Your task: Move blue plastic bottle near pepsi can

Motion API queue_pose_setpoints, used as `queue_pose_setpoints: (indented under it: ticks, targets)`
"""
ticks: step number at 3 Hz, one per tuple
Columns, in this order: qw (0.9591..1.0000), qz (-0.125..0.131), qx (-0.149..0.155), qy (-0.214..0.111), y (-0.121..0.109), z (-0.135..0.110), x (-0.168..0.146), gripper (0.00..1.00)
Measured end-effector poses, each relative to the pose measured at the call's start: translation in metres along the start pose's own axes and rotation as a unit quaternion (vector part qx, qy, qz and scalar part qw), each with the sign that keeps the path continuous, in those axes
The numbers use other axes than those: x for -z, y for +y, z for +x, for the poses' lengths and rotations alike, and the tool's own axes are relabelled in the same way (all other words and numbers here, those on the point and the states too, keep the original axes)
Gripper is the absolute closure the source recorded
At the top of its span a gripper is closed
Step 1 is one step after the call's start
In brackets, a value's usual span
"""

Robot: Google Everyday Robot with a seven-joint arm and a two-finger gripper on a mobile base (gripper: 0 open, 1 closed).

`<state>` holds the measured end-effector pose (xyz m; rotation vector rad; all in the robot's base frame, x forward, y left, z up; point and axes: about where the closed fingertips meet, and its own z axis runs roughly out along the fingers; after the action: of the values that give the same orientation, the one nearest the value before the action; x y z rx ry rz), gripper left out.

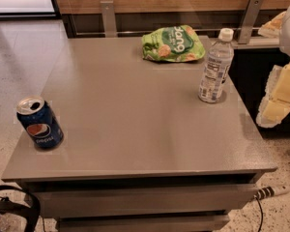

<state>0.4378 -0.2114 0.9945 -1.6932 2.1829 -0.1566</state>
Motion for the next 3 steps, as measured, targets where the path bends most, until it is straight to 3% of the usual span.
queue_pose_setpoints:
  ticks: [1, 2, 3]
  targets:
    - [1.0, 0.0, 0.0, 0.0, 0.0, 0.0, 0.0, 0.0]
    - [0.9997, 0.011, -0.019, -0.009, -0.012, 0.009, 0.0, 0.0]
    - [0.9954, 0.039, -0.071, -0.05, -0.038, 0.038, 0.001, 0.0]
